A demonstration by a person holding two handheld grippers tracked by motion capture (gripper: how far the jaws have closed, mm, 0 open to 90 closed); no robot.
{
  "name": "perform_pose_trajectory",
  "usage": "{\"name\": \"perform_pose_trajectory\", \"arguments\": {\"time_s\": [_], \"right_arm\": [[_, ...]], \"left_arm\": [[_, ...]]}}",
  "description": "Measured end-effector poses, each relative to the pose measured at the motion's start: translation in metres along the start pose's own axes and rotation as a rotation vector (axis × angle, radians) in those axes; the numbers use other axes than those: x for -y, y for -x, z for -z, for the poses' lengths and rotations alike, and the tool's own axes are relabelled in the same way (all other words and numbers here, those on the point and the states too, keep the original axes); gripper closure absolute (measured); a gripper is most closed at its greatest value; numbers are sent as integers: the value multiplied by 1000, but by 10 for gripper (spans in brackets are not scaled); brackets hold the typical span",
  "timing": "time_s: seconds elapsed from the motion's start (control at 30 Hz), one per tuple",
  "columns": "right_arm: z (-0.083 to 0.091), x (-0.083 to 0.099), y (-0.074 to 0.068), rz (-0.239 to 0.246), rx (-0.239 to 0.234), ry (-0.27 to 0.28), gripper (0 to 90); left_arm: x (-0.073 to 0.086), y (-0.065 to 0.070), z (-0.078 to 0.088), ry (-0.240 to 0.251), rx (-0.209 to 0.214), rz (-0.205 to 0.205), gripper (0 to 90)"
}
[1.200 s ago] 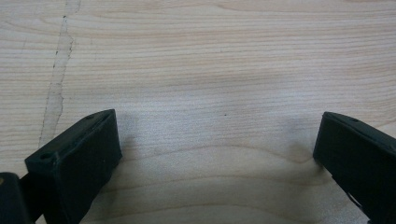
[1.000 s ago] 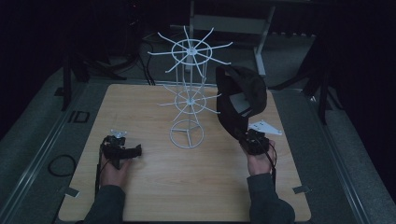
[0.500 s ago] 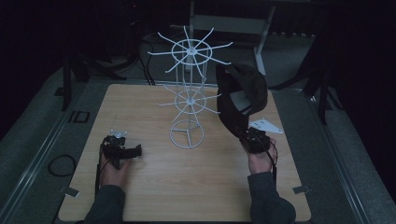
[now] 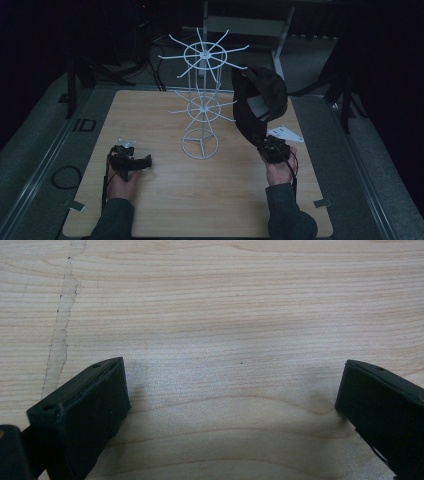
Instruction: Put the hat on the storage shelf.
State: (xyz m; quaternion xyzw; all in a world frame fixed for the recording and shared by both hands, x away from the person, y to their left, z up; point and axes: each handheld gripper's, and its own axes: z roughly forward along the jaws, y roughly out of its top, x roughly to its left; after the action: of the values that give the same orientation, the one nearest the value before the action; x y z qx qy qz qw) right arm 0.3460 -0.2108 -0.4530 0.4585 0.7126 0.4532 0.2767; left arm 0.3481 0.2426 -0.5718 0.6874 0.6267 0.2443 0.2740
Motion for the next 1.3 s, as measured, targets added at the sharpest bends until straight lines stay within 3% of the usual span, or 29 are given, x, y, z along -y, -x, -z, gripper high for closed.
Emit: {"name": "perform_pose_trajectory", "arguments": {"time_s": [1.3], "right_arm": [[5, -12, 1, 9, 9, 33, 865]], "left_arm": [[0, 0, 0, 2, 0, 3, 8]]}}
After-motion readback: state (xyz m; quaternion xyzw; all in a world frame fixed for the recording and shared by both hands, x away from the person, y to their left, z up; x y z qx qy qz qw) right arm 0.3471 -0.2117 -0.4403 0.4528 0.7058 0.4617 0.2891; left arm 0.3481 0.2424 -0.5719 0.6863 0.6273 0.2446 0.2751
